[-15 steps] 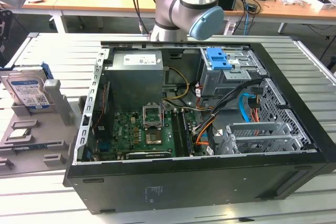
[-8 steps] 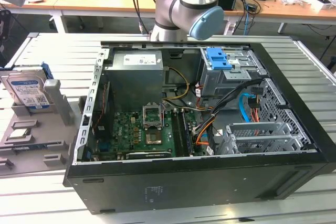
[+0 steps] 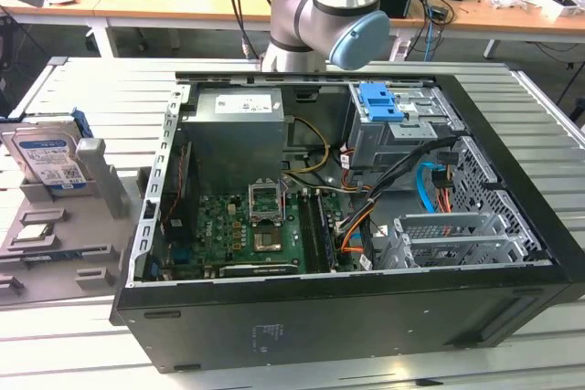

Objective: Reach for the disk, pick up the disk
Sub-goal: 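Pick up the disk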

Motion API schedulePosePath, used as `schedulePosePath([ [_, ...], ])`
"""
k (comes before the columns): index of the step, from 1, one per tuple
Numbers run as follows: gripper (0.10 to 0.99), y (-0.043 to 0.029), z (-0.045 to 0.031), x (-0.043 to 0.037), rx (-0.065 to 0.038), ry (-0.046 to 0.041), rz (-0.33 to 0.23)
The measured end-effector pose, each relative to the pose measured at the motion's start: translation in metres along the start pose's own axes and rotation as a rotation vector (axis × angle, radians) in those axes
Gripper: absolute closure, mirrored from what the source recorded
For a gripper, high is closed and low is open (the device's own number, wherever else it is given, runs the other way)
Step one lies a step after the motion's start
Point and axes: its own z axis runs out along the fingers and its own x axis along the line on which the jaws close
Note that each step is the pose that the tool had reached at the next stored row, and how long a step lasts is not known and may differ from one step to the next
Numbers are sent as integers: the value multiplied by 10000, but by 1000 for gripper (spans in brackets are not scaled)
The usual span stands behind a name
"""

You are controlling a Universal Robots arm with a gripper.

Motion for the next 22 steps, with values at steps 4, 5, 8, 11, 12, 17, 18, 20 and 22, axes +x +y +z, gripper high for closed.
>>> schedulePosePath([
  [4, 980, 0, 0, 0, 0, 19, -490],
  [5, 980, 0, 0, 0, 0, 21, -563],
  [8, 980, 0, 0, 0, 0, 35, -913],
  [11, 980, 0, 0, 0, 0, 45, -1164],
  [12, 980, 0, 0, 0, 1, 49, -1277],
  [17, 980, 0, 0, 0, 1, 66, -1722],
  [18, 980, 0, 0, 0, 1, 68, -1790],
  [20, 980, 0, 0, 0, 1, 75, -1966],
  [22, 980, 0, 0, 0, 1, 82, -2153],
])
